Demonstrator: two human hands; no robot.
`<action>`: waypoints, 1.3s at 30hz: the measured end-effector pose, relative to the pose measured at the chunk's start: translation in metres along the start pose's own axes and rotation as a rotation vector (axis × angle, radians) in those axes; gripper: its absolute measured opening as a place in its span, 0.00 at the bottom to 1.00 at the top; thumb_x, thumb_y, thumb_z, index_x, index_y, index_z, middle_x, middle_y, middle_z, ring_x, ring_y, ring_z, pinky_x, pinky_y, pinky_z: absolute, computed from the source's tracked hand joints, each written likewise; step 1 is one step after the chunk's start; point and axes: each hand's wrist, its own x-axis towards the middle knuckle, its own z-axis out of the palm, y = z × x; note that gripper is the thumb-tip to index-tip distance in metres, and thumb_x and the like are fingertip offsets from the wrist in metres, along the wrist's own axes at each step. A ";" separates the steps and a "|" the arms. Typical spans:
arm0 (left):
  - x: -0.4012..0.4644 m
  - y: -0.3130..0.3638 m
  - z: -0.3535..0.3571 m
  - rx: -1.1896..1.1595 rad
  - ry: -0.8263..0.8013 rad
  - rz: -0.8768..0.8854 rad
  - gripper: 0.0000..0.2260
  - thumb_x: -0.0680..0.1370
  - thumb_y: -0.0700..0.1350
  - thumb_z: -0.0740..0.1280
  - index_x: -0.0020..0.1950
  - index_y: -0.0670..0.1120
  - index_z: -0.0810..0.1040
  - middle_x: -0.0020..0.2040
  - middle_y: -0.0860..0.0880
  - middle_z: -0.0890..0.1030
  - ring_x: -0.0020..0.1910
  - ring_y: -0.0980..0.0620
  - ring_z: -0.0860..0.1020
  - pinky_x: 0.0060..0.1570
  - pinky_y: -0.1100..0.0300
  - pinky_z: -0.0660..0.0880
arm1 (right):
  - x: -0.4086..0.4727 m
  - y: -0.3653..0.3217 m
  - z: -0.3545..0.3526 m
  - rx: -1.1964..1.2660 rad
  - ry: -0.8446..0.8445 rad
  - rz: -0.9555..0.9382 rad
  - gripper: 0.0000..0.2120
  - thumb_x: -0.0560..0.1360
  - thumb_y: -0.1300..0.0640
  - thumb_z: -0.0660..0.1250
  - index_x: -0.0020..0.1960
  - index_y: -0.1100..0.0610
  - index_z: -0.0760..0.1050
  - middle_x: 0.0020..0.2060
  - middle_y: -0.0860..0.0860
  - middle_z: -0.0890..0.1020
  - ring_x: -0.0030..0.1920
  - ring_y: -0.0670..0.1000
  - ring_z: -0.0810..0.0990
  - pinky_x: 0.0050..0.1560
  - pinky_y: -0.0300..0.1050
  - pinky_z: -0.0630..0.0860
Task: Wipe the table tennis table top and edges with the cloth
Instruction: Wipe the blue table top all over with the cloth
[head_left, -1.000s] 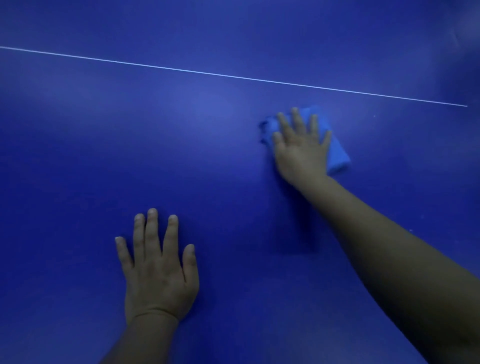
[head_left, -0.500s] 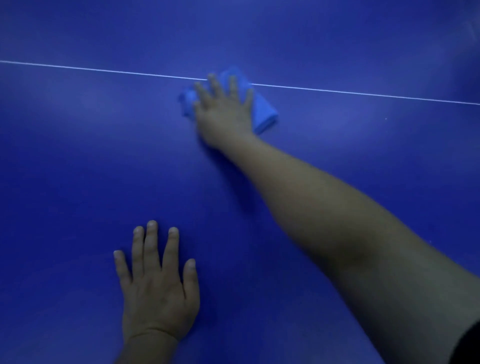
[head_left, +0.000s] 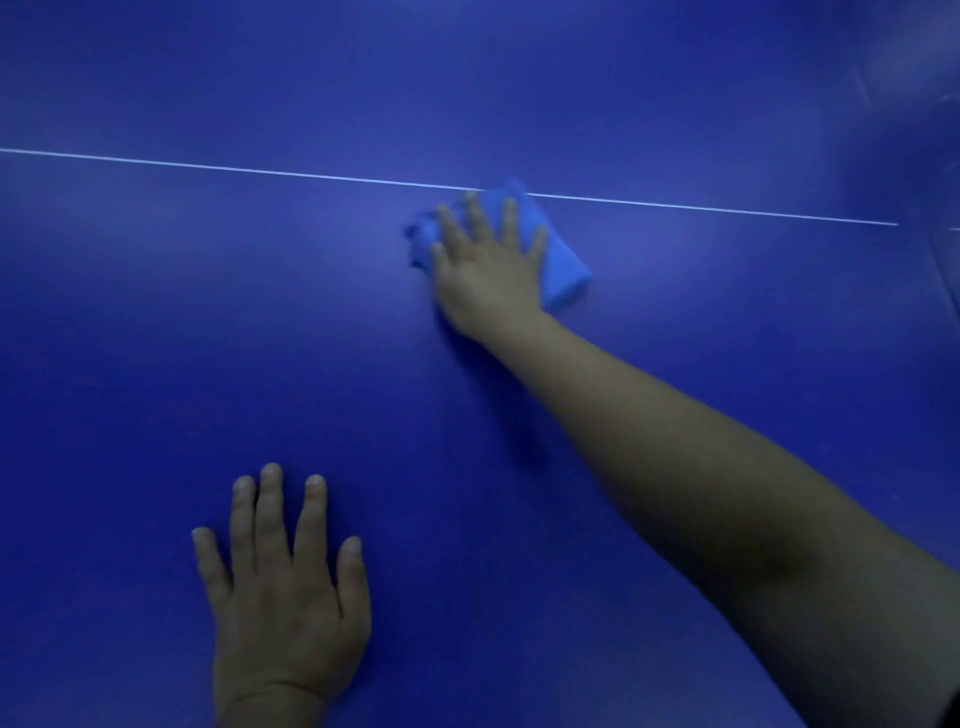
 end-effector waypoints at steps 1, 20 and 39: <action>0.000 0.001 0.000 -0.004 0.000 -0.001 0.30 0.78 0.57 0.53 0.76 0.42 0.68 0.80 0.41 0.59 0.81 0.42 0.52 0.77 0.41 0.39 | 0.006 -0.008 -0.001 -0.010 -0.042 -0.101 0.25 0.85 0.43 0.45 0.82 0.43 0.51 0.82 0.46 0.49 0.81 0.60 0.44 0.74 0.71 0.42; 0.001 0.002 -0.002 0.009 -0.017 -0.008 0.30 0.78 0.57 0.53 0.76 0.42 0.68 0.80 0.40 0.60 0.81 0.42 0.52 0.77 0.45 0.35 | -0.058 0.129 -0.004 -0.122 -0.017 -0.308 0.29 0.80 0.38 0.44 0.79 0.43 0.61 0.80 0.47 0.60 0.80 0.60 0.55 0.74 0.69 0.51; 0.003 0.001 -0.003 0.019 -0.047 -0.009 0.30 0.79 0.59 0.50 0.78 0.45 0.65 0.80 0.40 0.57 0.81 0.42 0.49 0.76 0.42 0.35 | -0.110 0.214 -0.012 -0.234 -0.073 -0.683 0.27 0.82 0.35 0.45 0.78 0.43 0.59 0.78 0.53 0.64 0.77 0.68 0.60 0.69 0.79 0.56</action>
